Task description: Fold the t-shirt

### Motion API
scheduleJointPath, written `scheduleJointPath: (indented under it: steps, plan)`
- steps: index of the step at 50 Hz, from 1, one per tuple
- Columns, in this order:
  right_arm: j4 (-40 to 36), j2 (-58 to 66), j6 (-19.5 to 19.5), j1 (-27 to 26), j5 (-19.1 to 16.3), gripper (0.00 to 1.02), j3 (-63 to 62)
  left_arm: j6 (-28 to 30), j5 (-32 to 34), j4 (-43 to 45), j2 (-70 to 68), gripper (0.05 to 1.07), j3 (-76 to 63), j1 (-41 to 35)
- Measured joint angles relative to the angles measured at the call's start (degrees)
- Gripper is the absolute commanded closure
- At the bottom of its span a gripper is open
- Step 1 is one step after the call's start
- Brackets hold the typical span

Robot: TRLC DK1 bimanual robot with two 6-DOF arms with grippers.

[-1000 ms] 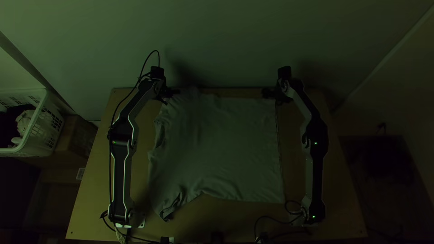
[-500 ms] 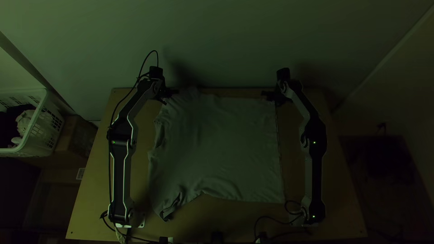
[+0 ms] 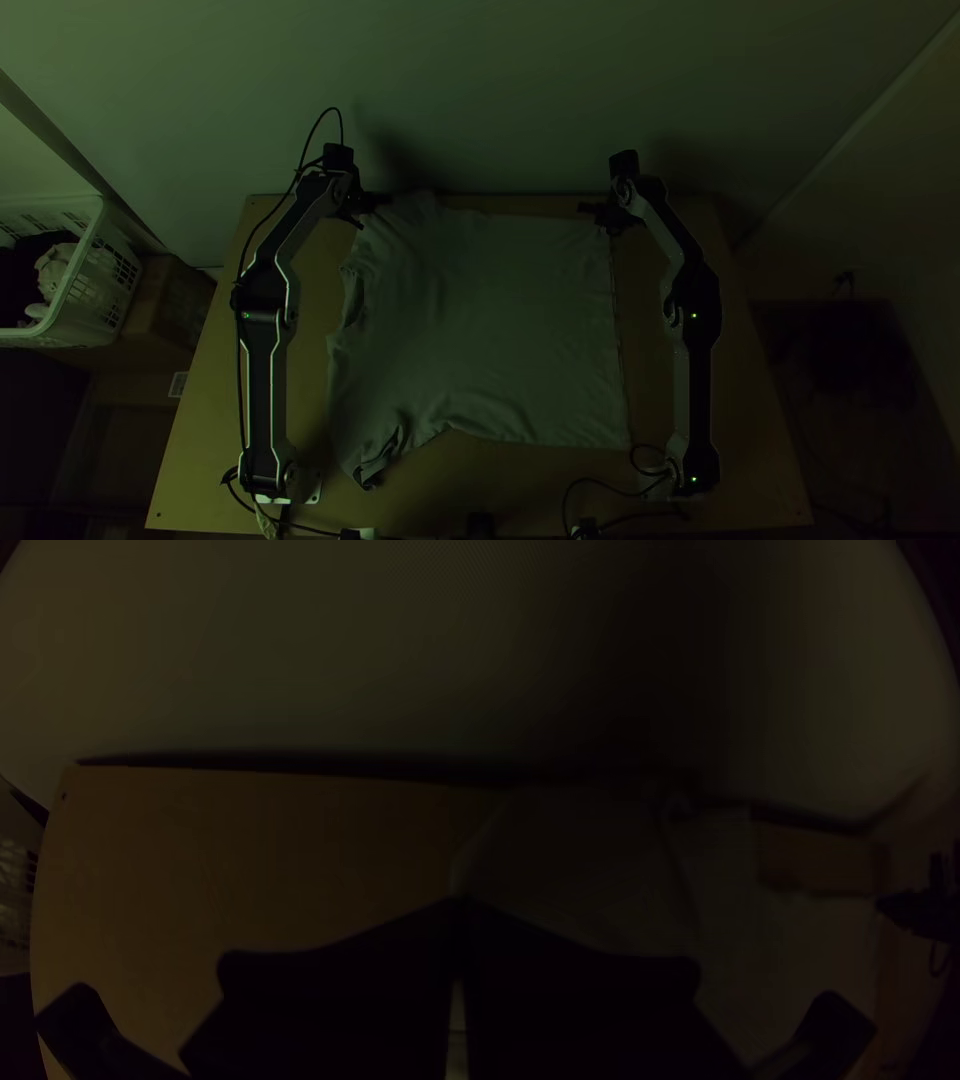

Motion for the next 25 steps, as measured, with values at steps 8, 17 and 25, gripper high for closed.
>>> scheduleJointPath:
  steps: [8,17,25]
  plan:
    - [0.02,-0.11,-0.66,0.02,0.02,1.00,0.09,-0.33,1.16,-0.09,-2.12,1.05,0.00,0.87]
    - [0.02,-1.20,-1.18,0.20,0.00,1.00,0.09,-0.66,2.34,-0.76,-3.54,1.05,-0.55,2.16]
    - [-0.04,-2.69,-1.90,0.94,0.00,1.00,0.09,-0.66,2.32,-1.27,-4.46,1.05,-2.67,2.60]
